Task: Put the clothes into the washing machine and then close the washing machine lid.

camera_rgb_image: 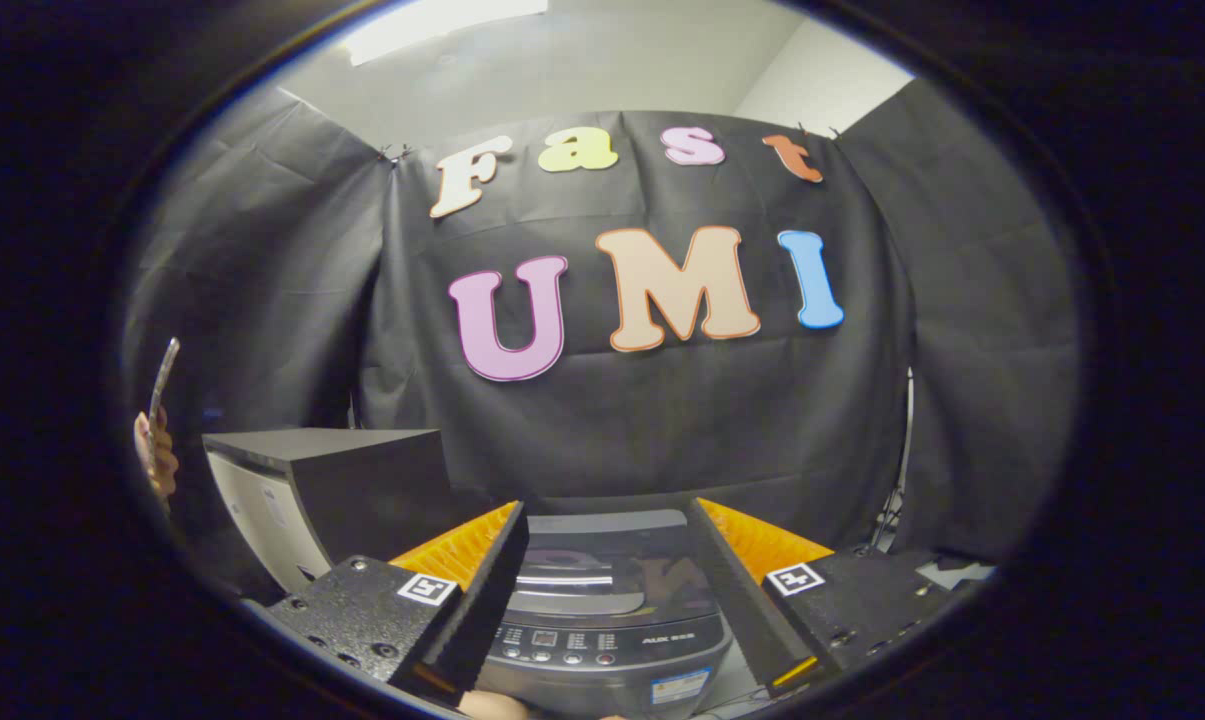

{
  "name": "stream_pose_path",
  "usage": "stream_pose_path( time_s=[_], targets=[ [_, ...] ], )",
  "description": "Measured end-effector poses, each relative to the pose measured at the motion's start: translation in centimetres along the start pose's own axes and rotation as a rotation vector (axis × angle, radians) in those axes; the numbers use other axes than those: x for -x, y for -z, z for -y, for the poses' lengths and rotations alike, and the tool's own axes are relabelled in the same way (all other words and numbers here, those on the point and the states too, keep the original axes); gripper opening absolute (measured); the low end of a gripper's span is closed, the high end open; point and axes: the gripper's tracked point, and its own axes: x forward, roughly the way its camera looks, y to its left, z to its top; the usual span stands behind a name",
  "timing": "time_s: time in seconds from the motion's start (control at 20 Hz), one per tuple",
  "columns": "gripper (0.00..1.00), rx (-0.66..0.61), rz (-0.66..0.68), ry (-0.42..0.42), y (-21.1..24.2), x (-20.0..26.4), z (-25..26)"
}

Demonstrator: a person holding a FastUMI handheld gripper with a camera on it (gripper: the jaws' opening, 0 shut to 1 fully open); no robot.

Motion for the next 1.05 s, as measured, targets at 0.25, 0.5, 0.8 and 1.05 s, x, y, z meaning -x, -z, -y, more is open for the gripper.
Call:
stream_pose_path(
  time_s=[0.25, 0.5, 0.8, 1.05],
  targets=[
    [0.97, 0.014, 0.047, 0.046, 0.8, 0.1, 1.1],
    [0.97, 0.015, -0.003, 0.101, 2.4, 0.6, 1.6],
    [0.97, -0.003, 0.027, 0.117, 3.0, 3.0, 2.8],
    [0.97, 0.003, 0.081, 0.097, 2.2, 4.0, 2.4]
  ],
)
